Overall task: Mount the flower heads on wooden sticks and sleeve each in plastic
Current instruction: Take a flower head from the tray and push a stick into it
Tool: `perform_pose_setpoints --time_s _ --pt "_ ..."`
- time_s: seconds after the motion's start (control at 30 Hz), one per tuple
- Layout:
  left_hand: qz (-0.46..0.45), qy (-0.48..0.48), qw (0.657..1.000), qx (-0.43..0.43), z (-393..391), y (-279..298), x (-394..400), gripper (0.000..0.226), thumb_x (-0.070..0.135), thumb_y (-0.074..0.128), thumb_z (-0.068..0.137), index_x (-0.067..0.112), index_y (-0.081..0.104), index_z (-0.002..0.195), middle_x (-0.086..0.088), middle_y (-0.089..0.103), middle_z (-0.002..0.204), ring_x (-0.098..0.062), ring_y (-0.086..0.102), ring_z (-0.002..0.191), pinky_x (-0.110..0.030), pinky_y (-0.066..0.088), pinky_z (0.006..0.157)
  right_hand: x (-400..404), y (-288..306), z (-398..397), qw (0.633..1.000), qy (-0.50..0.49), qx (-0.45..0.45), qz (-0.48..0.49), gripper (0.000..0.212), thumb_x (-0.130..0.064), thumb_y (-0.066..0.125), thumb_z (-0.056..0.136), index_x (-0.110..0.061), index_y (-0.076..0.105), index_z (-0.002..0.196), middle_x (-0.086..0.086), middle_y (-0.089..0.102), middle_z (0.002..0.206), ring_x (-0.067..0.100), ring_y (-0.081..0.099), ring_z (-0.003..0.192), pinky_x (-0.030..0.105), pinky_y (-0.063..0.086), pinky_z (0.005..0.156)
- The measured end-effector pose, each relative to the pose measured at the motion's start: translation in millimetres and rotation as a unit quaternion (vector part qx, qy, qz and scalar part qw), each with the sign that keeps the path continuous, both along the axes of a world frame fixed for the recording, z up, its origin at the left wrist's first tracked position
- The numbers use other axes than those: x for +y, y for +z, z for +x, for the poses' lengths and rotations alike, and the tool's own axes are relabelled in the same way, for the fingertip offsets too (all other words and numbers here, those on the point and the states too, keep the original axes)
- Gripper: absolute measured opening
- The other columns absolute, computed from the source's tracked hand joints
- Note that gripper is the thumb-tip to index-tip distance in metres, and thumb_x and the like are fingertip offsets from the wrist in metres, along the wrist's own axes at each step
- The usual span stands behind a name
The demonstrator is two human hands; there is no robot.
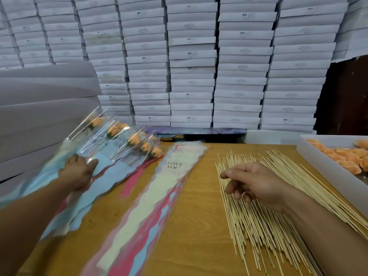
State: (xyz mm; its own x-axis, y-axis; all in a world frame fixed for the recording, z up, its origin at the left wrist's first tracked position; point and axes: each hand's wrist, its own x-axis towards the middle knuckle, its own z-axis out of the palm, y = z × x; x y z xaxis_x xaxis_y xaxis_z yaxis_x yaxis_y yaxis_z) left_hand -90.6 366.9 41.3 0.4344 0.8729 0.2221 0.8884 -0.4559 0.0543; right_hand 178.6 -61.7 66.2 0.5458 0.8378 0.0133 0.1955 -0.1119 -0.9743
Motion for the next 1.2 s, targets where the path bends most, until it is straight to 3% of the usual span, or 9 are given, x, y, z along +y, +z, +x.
perform_pose_setpoints --time_s 0.1,0.23,0.47,0.6,0.73,0.87,1.03,1.1,1.2 --pt "0.021 0.011 0.999 -0.023 4 1 3 0.056 0.05 0.031 0.103 0.006 0.049 0.132 -0.026 0.048 0.13 -0.042 0.046 0.12 -0.05 0.043 0.095 0 1 2 1.0 -0.006 0.004 0.002 0.019 -0.023 0.063 0.098 -0.009 0.073 0.107 0.01 0.075 0.08 0.016 0.063 0.059 0.023 0.044 0.045" --pt "0.054 0.036 0.996 -0.055 0 19 3 0.067 0.058 0.027 0.101 0.002 0.059 0.119 -0.027 0.05 0.132 -0.044 0.046 0.119 -0.054 0.041 0.096 -1 2 0 1.0 -0.008 0.005 0.003 0.019 -0.022 0.061 0.1 -0.009 0.072 0.107 0.01 0.075 0.08 0.016 0.063 0.059 0.022 0.044 0.045" --pt "0.118 -0.004 0.988 -0.098 -1 50 -15 0.058 0.051 0.035 0.103 0.004 0.046 0.134 -0.027 0.043 0.135 -0.045 0.04 0.124 -0.059 0.037 0.102 -2 6 3 0.998 -0.048 0.018 0.047 0.017 -0.019 0.061 0.099 -0.011 0.075 0.103 0.01 0.073 0.076 0.014 0.061 0.055 0.022 0.042 0.043" --pt "0.145 -0.05 0.971 -0.184 39 67 -53 0.054 0.046 0.041 0.102 0.001 0.047 0.131 -0.032 0.044 0.129 -0.05 0.043 0.119 -0.061 0.038 0.098 -6 9 14 0.986 -0.138 0.019 0.09 0.015 -0.019 0.062 0.099 -0.012 0.074 0.102 0.005 0.07 0.066 0.009 0.056 0.048 0.02 0.039 0.04" --pt "0.057 -0.161 0.94 -0.295 116 77 -134 0.045 0.038 0.047 0.102 0.003 0.053 0.128 -0.028 0.048 0.131 -0.042 0.044 0.122 -0.05 0.039 0.099 -11 4 31 0.964 -0.244 0.007 0.104 0.014 -0.018 0.06 0.1 -0.016 0.074 0.1 -0.006 0.059 0.051 0.005 0.044 0.042 0.019 0.034 0.038" --pt "-0.052 -0.239 0.916 -0.317 181 64 -229 0.035 0.035 0.047 0.101 0.004 0.061 0.108 -0.019 0.063 0.113 -0.035 0.052 0.11 -0.04 0.042 0.089 -10 -2 41 0.952 -0.292 0.007 0.096 0.014 -0.018 0.06 0.099 -0.015 0.073 0.104 -0.005 0.057 0.055 0.008 0.045 0.048 0.022 0.034 0.043" --pt "-0.193 -0.271 0.874 -0.353 231 32 -329 0.019 0.035 0.05 0.1 0.017 0.055 0.098 0.0 0.061 0.09 -0.026 0.06 0.094 -0.035 0.047 0.077 -4 -8 43 0.947 -0.311 -0.035 0.079 0.016 -0.017 0.06 0.098 -0.017 0.072 0.108 -0.007 0.06 0.053 0.006 0.049 0.044 0.02 0.035 0.043" --pt "-0.184 -0.281 0.874 -0.35 235 17 -349 0.018 0.035 0.05 0.1 0.018 0.054 0.096 0.001 0.06 0.089 -0.023 0.06 0.09 -0.036 0.048 0.074 -2 -8 42 0.945 -0.312 -0.056 0.076 0.017 -0.015 0.061 0.096 -0.016 0.072 0.109 -0.004 0.067 0.066 0.001 0.053 0.043 0.015 0.037 0.041" --pt "-0.111 -0.293 0.888 -0.336 232 1 -357 0.02 0.036 0.047 0.101 0.018 0.057 0.102 -0.002 0.064 0.098 -0.023 0.06 0.091 -0.04 0.05 0.076 -1 -8 41 0.943 -0.311 -0.102 0.057 0.023 -0.015 0.062 0.096 -0.014 0.071 0.117 0.004 0.071 0.107 0.007 0.066 0.072 0.016 0.048 0.057"
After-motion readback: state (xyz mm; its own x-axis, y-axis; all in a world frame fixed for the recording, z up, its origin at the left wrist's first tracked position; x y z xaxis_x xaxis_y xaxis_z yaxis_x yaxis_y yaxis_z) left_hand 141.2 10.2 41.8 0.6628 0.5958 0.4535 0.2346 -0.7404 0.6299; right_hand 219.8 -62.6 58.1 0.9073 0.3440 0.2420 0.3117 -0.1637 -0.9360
